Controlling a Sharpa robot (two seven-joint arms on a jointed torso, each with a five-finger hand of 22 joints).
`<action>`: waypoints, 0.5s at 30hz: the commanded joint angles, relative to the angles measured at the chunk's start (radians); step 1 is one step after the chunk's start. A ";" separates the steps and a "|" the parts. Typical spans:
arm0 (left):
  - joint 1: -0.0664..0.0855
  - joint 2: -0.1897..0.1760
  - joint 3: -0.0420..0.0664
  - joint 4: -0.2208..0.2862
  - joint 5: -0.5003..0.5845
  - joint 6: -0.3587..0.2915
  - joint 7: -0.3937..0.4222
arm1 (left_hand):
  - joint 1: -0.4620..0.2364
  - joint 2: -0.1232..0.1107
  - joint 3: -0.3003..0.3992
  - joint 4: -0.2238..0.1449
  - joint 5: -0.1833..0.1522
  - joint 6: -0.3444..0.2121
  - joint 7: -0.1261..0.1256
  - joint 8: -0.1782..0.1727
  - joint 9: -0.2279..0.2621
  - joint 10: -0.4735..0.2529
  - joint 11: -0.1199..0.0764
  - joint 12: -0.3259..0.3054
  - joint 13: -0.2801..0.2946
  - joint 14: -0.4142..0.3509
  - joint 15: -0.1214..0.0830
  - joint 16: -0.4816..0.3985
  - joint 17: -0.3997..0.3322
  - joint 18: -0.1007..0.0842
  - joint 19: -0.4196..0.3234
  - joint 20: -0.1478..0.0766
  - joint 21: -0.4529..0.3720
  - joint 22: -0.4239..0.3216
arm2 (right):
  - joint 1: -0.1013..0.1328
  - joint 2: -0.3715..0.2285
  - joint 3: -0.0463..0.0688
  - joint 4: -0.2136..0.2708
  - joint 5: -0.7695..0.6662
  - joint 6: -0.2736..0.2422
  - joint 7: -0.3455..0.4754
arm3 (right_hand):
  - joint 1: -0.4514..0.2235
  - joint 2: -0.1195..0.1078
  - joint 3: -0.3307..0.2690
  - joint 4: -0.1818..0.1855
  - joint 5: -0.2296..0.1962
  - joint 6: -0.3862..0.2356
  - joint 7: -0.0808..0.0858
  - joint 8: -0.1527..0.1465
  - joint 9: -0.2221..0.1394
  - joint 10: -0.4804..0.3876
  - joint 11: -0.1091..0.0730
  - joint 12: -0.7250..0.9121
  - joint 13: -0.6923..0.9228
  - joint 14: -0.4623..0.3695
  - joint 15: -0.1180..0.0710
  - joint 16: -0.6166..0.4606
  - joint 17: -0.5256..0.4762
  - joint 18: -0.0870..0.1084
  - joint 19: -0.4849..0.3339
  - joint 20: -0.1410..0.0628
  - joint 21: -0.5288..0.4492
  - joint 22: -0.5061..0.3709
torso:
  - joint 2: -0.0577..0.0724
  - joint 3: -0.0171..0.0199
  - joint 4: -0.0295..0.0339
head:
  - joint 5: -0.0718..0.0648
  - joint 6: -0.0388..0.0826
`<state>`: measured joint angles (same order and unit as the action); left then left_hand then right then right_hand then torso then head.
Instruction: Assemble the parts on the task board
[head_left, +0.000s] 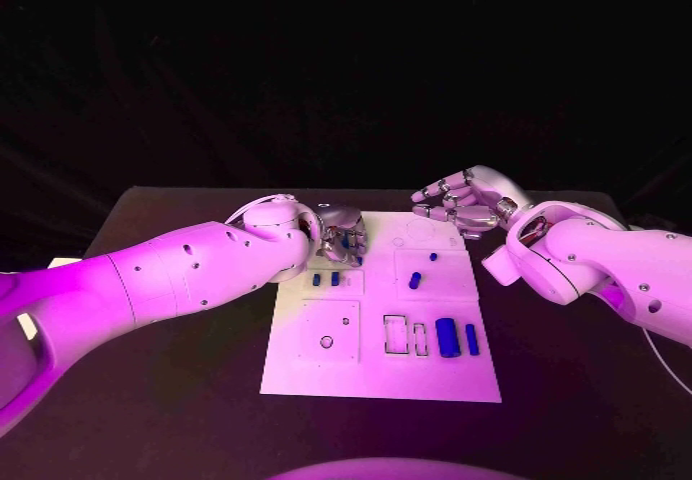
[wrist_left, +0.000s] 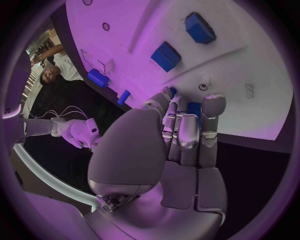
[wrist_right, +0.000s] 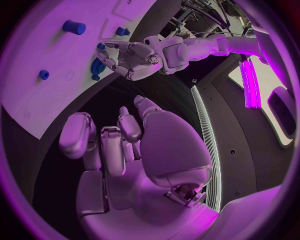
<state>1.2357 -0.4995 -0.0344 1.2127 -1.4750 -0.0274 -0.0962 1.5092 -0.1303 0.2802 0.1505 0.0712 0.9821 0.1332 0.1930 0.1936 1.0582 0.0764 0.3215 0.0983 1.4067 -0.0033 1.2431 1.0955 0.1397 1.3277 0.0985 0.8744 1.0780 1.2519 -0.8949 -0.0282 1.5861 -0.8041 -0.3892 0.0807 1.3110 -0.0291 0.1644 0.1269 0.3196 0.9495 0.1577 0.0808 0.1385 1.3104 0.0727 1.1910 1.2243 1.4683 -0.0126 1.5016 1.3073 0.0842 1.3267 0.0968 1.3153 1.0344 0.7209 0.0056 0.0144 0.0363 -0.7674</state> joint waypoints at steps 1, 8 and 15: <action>-0.002 0.009 0.001 -0.005 -0.023 0.036 -0.026 | 0.010 0.000 0.008 -0.001 0.006 0.009 -0.002 -0.004 -0.002 0.009 -0.002 -0.006 -0.002 0.002 0.000 0.005 -0.004 -0.007 0.006 0.001 0.003 0.002 | -0.001 0.001 0.000 0.000 -0.006 0.005 0.008 | -0.002 0.011 -0.001 0.004 0.004 -0.004 0.002 -0.001 0.002 -0.007 -0.003 -0.005 -0.002 0.076 0.005 -0.006 0.156 0.020 -0.009 -0.001 -0.005 -0.001 | 0.001 -0.0010 -0.0004 | -0.002 -0.001; -0.004 0.018 0.001 -0.017 -0.030 0.041 -0.037 | 0.018 0.004 0.022 -0.009 0.006 0.018 0.001 -0.008 -0.005 0.020 -0.002 -0.010 -0.004 0.023 -0.001 0.042 0.037 -0.018 0.028 0.000 0.067 0.052 | -0.001 0.000 0.000 0.000 -0.006 0.006 0.007 | -0.002 0.011 -0.001 0.004 0.004 -0.004 0.002 -0.001 0.002 -0.007 -0.003 -0.005 -0.002 0.076 0.005 -0.006 0.156 0.020 -0.009 -0.001 -0.005 -0.001 | 0.001 0.0003 -0.0023 | -0.005 -0.003; -0.006 0.027 0.001 -0.023 -0.032 0.052 -0.033 | 0.022 0.007 0.038 -0.016 0.006 0.032 -0.001 -0.009 -0.007 0.035 -0.005 -0.012 -0.006 0.035 -0.004 0.062 0.055 -0.025 0.045 -0.003 0.116 0.091 | -0.001 0.001 0.000 0.001 -0.006 0.007 0.006 | -0.002 0.011 -0.001 0.004 0.004 -0.004 0.002 -0.001 0.002 -0.007 -0.003 -0.005 -0.002 0.076 0.005 -0.006 0.156 0.020 -0.009 -0.001 -0.005 -0.001 | 0.000 0.0003 -0.0007 | -0.007 -0.008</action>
<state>1.2349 -0.4758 -0.0310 1.1914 -1.4958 -0.0116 -0.1214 1.5237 -0.1237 0.3110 0.1335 0.0712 1.0080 0.1303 0.1888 0.1880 1.0883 0.0714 0.3129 0.0944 1.4356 -0.0073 1.3020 1.1497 0.1245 1.3653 0.0930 0.9876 1.1671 1.2519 -0.8952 -0.0282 1.5860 -0.8038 -0.3890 0.0807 1.3110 -0.0291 0.1645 0.1269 0.3196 0.9495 0.1577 0.0808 0.1392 1.3069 0.0691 1.1910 1.2227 1.4683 -0.0126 1.5016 1.3073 0.0843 1.3267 0.0968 1.3153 1.0345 0.7216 0.0059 0.0128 0.0299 -0.7733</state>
